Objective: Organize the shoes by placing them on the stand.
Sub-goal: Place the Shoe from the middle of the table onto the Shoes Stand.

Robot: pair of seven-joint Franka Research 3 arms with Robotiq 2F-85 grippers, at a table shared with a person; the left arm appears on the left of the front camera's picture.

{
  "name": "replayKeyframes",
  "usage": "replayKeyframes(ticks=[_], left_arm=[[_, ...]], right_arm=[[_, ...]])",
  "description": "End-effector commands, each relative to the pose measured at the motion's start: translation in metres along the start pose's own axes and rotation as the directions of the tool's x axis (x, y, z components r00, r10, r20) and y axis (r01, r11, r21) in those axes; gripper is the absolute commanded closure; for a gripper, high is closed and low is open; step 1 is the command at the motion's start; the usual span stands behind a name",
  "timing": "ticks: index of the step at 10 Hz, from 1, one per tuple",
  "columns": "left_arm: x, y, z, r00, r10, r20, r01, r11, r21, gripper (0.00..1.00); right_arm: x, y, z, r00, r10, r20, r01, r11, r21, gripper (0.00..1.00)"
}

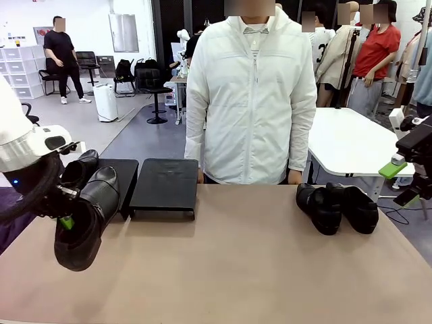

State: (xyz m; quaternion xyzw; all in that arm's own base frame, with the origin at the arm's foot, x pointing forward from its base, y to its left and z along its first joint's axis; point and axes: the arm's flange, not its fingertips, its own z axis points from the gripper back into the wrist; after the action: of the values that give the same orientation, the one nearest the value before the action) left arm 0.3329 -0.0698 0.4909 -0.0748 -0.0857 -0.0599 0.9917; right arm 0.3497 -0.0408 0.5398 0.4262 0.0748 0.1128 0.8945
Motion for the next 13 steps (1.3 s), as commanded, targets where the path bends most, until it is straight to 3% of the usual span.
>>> replayKeyframes(ticks=[1,3,4,7,10,13], left_arm=[[0.018,0.013,0.012,0.998,0.061,-0.008,-0.061,0.998,-0.009,1.0],[0.085,0.035,0.04,0.997,0.069,0.033,-0.069,0.997,0.015,1.0],[0.119,0.05,0.049,0.999,0.023,0.049,-0.024,1.0,0.011,1.0],[0.193,0.088,0.047,0.996,0.029,0.082,-0.031,0.999,0.025,1.0],[0.239,0.107,0.013,0.99,0.056,0.132,-0.055,0.998,-0.006,1.0],[0.262,0.107,-0.02,0.986,0.069,0.155,-0.072,0.997,0.014,1.0]], right_arm=[[-0.001,0.0,0.004,1.0,0.014,-0.011,-0.014,1.0,-0.014,0.0],[-0.001,0.0,0.004,1.0,0.014,-0.011,-0.014,1.0,-0.014,0.0],[-0.001,0.0,0.004,1.0,0.014,-0.011,-0.014,1.0,-0.014,0.0],[-0.001,0.0,0.004,1.0,0.014,-0.011,-0.014,1.0,-0.014,0.0],[-0.001,0.0,0.004,1.0,0.014,-0.011,-0.014,1.0,-0.014,0.0],[-0.001,0.0,0.004,1.0,0.014,-0.011,-0.014,1.0,-0.014,0.0]])
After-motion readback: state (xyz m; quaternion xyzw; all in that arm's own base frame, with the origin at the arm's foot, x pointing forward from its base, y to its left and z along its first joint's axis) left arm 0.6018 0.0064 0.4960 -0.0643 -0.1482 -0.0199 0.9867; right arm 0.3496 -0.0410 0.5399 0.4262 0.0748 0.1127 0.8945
